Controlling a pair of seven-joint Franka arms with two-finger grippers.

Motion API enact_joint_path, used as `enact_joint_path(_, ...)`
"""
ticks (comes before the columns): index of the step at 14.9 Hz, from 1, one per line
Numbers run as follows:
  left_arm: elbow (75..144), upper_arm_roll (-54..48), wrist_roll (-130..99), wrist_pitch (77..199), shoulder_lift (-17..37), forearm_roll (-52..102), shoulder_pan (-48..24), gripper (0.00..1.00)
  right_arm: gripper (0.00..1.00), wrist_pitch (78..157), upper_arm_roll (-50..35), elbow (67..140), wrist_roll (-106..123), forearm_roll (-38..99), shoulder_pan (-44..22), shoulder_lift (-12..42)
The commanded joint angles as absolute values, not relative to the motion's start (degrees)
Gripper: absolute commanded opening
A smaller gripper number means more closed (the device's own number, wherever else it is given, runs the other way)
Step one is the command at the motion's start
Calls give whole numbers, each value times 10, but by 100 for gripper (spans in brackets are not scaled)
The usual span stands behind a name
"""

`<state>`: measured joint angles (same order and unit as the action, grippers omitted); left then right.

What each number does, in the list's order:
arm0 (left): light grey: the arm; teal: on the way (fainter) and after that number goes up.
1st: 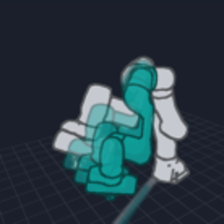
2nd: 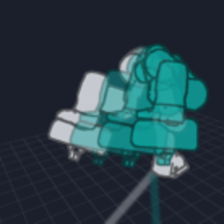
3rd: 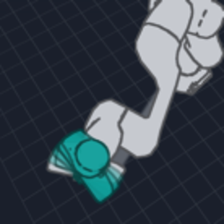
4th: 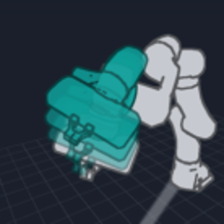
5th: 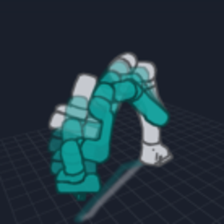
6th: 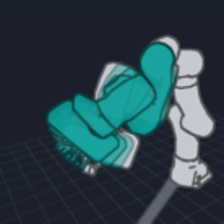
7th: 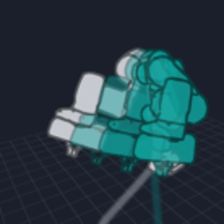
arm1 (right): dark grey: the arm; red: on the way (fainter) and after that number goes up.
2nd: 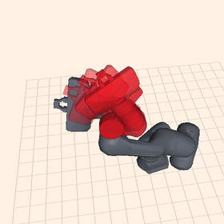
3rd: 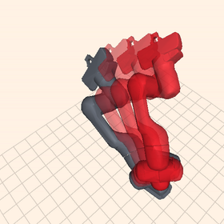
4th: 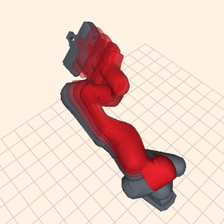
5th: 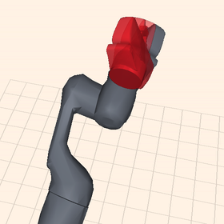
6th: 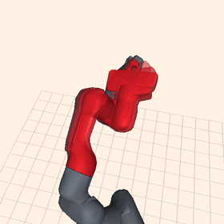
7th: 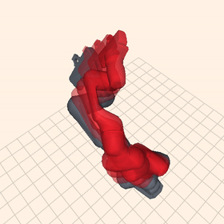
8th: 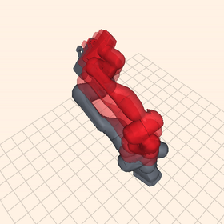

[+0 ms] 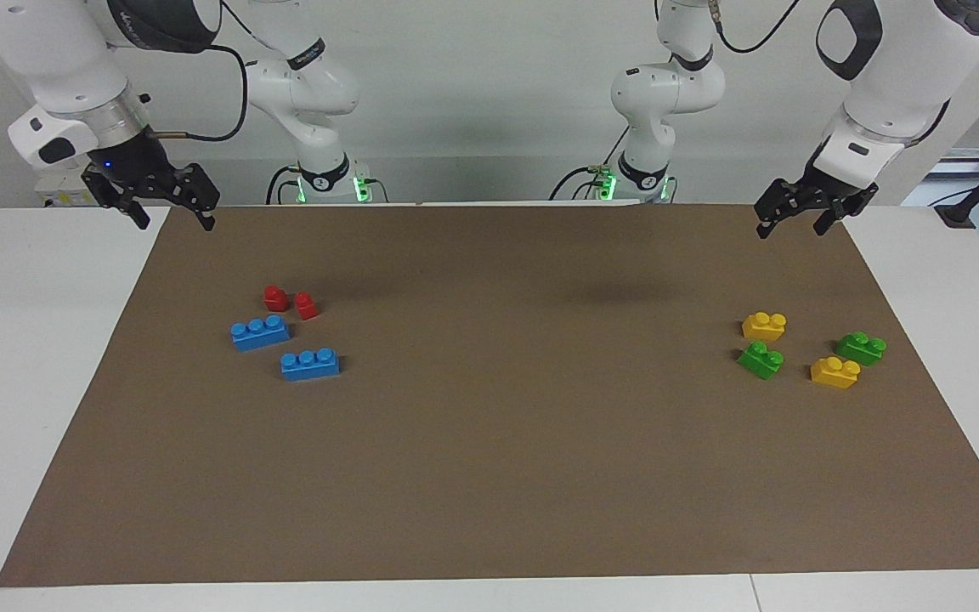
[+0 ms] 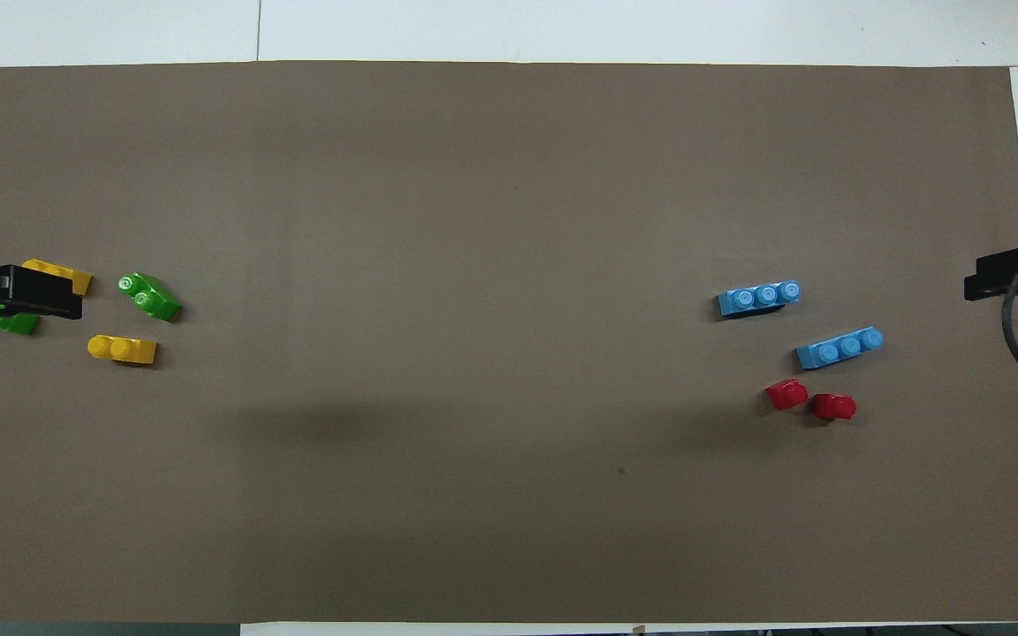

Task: Remove green block with left arm and hold with right

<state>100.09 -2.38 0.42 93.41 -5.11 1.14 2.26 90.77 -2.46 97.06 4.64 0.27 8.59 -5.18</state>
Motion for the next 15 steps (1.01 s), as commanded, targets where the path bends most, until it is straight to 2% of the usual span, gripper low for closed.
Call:
enact_joint_path(1,999,-18,10,930,-57,18,17,100,100,883,-40,944,69,-14,83,-49)
enact_joint_path(6,1000,-18,11,930,-57,18,18,100,100,888,-41,947,57,-17,55,-49)
enact_joint_path(15,998,-19,11,925,-57,16,17,100,100,884,-40,958,20,-14,71,-48)
